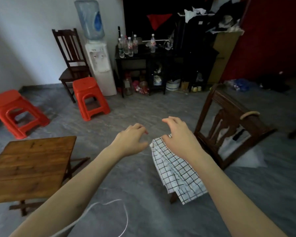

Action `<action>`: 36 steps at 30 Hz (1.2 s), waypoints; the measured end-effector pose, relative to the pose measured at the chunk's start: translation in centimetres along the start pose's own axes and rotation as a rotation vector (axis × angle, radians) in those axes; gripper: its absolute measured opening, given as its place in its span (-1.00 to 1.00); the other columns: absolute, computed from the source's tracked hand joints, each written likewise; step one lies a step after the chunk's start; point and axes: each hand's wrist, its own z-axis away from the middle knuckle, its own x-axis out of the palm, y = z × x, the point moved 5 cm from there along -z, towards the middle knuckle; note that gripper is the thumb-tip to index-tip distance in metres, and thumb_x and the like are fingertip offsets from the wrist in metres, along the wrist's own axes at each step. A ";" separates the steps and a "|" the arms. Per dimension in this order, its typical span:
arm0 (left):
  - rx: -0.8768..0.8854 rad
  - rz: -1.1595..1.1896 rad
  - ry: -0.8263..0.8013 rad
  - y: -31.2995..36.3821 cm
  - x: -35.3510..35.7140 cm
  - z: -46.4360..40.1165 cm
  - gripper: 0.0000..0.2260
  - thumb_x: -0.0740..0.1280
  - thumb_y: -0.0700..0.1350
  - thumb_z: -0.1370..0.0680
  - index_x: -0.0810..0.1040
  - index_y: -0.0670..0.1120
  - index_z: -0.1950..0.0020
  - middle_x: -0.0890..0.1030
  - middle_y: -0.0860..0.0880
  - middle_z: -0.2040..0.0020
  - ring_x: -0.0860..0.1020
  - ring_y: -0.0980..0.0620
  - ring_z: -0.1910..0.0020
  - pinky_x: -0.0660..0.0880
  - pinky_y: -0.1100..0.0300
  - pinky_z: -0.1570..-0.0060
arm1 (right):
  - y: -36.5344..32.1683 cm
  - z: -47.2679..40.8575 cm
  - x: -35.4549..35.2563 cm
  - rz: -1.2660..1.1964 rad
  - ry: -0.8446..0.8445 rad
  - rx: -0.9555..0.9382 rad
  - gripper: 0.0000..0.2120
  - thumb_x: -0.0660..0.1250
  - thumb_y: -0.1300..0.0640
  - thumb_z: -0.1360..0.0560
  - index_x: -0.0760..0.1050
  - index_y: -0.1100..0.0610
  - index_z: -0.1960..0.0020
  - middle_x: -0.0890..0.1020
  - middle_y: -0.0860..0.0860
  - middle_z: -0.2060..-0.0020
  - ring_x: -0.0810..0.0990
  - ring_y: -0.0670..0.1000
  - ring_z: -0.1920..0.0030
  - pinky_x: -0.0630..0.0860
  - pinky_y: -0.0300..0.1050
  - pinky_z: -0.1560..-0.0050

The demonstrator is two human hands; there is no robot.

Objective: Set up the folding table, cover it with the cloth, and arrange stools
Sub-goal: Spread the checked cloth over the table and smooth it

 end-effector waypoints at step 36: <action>-0.303 0.272 -0.395 -9.9 24.0 -30.9 -0.73 0.29 0.03 -0.52 0.52 0.06 -0.21 0.45 0.02 -0.29 0.46 -0.04 -0.28 0.44 -0.05 -0.23 | 25.6 -25.3 14.3 -0.013 -0.276 0.075 -0.48 0.27 0.13 -0.56 0.24 0.04 -0.49 0.29 -0.05 -0.46 0.29 -0.03 -0.42 0.39 -0.06 -0.33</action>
